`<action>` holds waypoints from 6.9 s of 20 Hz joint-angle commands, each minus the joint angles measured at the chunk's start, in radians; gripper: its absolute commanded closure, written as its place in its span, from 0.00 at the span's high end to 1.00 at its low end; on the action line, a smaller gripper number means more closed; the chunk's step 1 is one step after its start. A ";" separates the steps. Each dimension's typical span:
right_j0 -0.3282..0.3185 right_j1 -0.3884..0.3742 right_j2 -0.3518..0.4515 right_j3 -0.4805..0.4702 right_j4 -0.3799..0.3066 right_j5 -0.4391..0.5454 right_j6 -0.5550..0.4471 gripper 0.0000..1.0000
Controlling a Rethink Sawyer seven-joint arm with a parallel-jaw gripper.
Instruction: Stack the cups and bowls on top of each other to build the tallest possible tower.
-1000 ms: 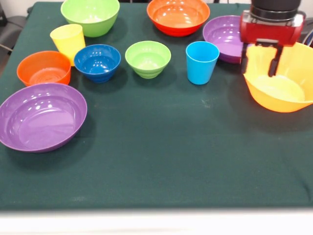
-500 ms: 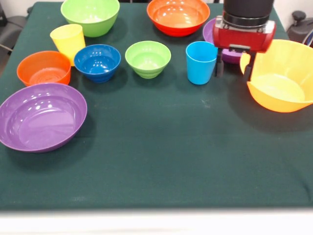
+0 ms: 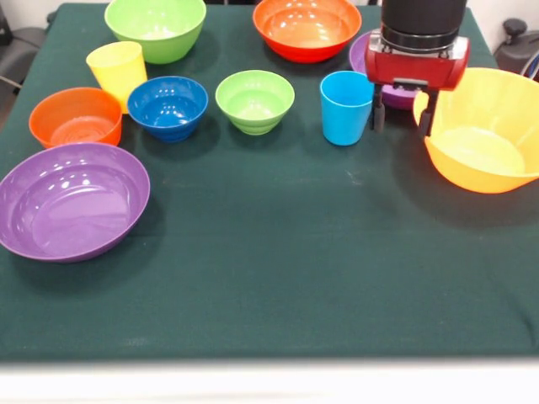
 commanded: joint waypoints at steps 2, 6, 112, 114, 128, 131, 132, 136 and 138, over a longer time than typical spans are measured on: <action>0.022 0.002 0.102 0.089 -0.060 0.052 -0.016 1.00; 0.029 -0.019 0.096 0.096 -0.060 0.060 -0.011 1.00; -0.265 -0.021 0.236 -0.323 -0.222 0.480 -0.353 0.00; -0.283 -0.033 0.241 -0.297 -0.239 0.467 -0.356 0.00; -0.374 -0.074 0.289 -0.237 -0.371 0.403 -0.398 0.00; -0.384 -0.098 0.299 -0.209 -0.388 0.397 -0.387 0.00; -0.384 -0.104 0.300 -0.204 -0.394 0.394 -0.379 0.00; -0.379 -0.122 0.308 -0.193 -0.418 0.388 -0.354 0.00; -0.377 -0.131 0.310 -0.180 -0.431 0.377 -0.347 0.00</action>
